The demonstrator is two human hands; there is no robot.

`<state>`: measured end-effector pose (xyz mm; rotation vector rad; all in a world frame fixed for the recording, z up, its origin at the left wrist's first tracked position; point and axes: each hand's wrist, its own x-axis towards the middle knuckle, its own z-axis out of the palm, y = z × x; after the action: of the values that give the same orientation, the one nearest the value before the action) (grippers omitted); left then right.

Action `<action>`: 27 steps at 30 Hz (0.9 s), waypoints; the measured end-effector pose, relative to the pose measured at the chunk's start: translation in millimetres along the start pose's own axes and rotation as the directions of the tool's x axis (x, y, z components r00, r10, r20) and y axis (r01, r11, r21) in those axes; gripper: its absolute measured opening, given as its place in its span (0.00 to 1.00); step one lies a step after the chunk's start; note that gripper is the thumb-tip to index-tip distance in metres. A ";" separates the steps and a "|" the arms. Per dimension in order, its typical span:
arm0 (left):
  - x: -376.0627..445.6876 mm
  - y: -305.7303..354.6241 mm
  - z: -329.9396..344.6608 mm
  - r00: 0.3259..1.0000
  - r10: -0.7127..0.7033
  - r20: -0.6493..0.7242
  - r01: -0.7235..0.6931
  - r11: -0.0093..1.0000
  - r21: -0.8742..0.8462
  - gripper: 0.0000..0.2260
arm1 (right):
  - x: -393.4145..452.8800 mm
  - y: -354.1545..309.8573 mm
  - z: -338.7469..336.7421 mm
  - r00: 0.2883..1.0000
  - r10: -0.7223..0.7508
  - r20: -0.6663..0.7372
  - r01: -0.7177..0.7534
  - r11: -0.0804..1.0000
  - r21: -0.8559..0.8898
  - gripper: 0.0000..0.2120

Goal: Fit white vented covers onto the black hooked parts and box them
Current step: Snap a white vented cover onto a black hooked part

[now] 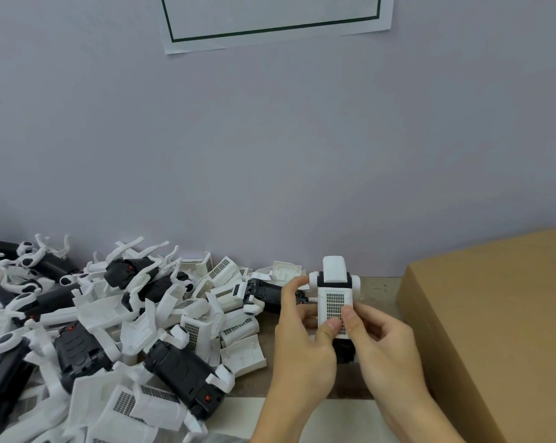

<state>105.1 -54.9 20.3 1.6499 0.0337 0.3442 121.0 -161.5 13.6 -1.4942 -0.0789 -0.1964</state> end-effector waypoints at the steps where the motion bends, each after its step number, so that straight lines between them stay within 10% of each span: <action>1: 0.2 0.2 -0.9 1.000 -0.002 -0.011 0.002 1.000 -0.008 0.25 | 0.3 -0.5 -0.4 1.000 -0.024 0.005 0.024 1.000 0.007 0.08; 9: -0.5 2.6 5.3 0.991 -0.113 0.077 0.124 0.978 -0.168 0.09 | -8.1 -3.9 4.8 0.968 -0.246 -0.044 0.236 0.958 -0.164 0.14; 14: 3.6 1.6 -4.0 0.971 -0.237 -0.027 0.217 0.925 -0.312 0.12 | -18.0 -12.9 4.4 0.777 -0.615 0.133 0.623 0.721 -0.304 0.15; 18: 4.0 9.0 -11.8 0.906 -0.411 0.097 0.340 0.574 -0.745 0.16 | -17.5 -11.7 1.9 0.632 -0.771 -0.082 0.707 0.616 -0.347 0.17; 22: 2.4 12.5 -25.1 0.933 -0.173 0.317 0.348 0.198 -0.916 0.20 | -11.6 -12.3 -3.3 0.690 -0.684 -0.235 0.633 0.729 -0.261 0.16; 27: 3.3 13.2 -23.8 0.941 -0.153 0.302 0.335 0.281 -0.899 0.19 | -8.5 -7.0 -1.7 0.778 -0.566 -0.272 0.530 0.824 -0.200 0.16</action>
<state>100.1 -32.6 35.5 0.4152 -0.0334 -0.0587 111.4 -162.9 18.9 -1.5005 -0.2480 -0.9343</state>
